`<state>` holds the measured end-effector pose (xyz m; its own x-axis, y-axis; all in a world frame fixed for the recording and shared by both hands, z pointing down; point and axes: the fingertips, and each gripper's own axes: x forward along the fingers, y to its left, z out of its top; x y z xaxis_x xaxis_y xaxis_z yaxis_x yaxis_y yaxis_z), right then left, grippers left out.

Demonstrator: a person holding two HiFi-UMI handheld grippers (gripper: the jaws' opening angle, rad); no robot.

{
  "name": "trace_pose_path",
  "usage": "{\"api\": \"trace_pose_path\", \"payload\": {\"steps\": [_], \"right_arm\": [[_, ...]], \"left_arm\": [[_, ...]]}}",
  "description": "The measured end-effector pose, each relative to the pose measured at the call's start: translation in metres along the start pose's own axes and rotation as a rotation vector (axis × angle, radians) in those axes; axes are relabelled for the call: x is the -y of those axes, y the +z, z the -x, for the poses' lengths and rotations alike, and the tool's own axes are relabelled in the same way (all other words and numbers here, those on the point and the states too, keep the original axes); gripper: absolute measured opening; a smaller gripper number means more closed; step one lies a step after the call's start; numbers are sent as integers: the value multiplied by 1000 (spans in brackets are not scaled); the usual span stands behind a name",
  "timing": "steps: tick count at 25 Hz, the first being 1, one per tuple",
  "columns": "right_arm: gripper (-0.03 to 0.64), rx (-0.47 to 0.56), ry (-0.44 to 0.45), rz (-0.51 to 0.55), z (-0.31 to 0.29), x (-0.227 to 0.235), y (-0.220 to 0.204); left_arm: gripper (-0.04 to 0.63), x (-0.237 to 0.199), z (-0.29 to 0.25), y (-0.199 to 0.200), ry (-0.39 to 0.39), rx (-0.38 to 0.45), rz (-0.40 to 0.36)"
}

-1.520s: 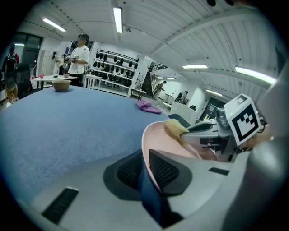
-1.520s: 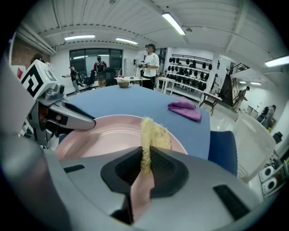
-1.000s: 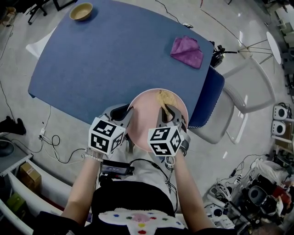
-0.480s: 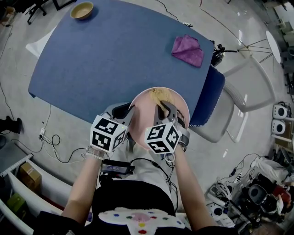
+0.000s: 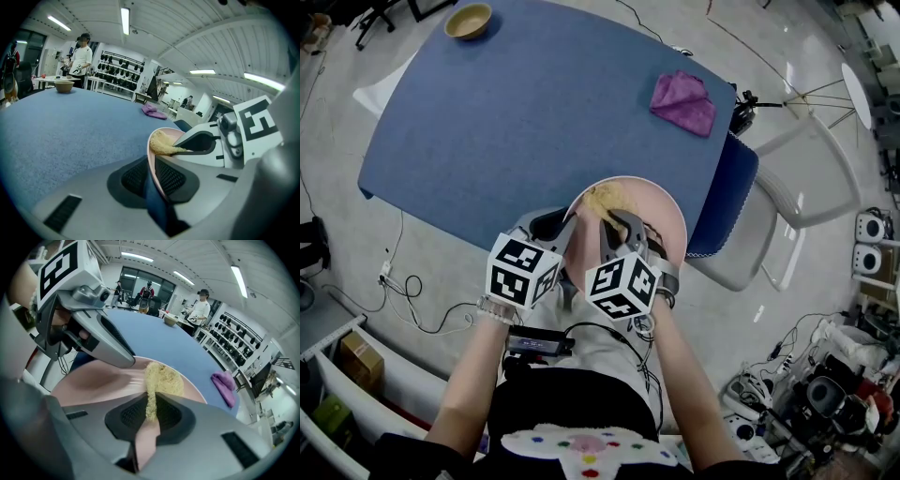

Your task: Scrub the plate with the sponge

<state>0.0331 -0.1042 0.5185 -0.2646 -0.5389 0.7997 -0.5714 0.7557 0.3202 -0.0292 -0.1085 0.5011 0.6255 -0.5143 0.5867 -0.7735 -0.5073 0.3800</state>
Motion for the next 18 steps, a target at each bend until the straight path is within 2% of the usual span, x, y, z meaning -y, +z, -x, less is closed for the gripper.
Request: {"api": "trace_pose_path", "payload": {"steps": [8,18], "right_arm": [[43,14,81,36,6,-22,7],[43,-12,10,-9,1,-5,0]], "left_arm": [[54,0,0,0,1,3,-2],[54,-1,0,1,1,2,-1]]}}
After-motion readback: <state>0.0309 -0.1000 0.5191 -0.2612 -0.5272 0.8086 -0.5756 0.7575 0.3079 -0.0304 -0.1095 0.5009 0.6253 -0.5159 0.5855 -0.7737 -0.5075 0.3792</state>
